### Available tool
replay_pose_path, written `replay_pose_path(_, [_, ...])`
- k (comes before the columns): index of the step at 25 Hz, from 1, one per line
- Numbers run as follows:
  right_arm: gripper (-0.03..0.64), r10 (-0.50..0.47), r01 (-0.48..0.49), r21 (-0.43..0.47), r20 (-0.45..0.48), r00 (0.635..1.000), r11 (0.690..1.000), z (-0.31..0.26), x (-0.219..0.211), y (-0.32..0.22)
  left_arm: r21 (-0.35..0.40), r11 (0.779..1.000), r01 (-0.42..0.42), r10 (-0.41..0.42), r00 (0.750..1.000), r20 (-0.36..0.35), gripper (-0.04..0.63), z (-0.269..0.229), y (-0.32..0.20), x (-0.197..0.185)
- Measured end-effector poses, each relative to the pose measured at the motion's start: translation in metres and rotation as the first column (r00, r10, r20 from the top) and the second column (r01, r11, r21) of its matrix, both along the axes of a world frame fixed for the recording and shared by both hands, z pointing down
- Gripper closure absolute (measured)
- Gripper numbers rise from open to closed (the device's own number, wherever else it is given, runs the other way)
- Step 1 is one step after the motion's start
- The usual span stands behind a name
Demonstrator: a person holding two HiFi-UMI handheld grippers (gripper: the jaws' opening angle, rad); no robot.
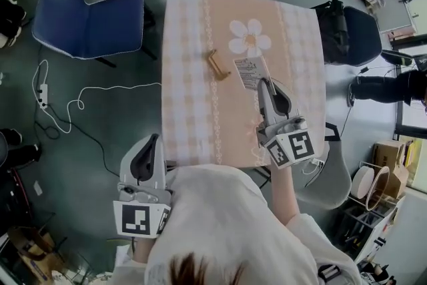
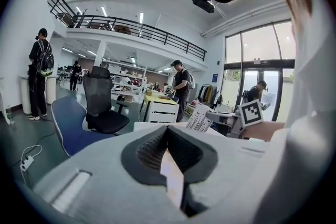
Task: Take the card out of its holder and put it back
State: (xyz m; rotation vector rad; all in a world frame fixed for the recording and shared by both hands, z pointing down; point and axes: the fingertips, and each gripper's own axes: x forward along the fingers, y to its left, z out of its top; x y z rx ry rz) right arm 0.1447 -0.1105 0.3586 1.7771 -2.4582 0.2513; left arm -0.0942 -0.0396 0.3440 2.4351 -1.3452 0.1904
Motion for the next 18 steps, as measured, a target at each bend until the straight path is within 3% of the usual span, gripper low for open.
replay_pose_path(10, [0.603, -0.068, 0.069, -0.047, 0.022, 0.997, 0.997, 0.049, -0.010, -0.059, -0.029, 0.999, 0.020, -0.020, 1.000, 0.015, 0.595, 0.006, -0.005, 0.008])
replay_pose_path(18, [0.603, -0.084, 0.086, -0.084, 0.027, 0.996, 0.993, 0.069, -0.012, -0.074, -0.054, 0.998, 0.029, -0.027, 0.999, 0.024, 0.595, 0.012, -0.010, 0.011])
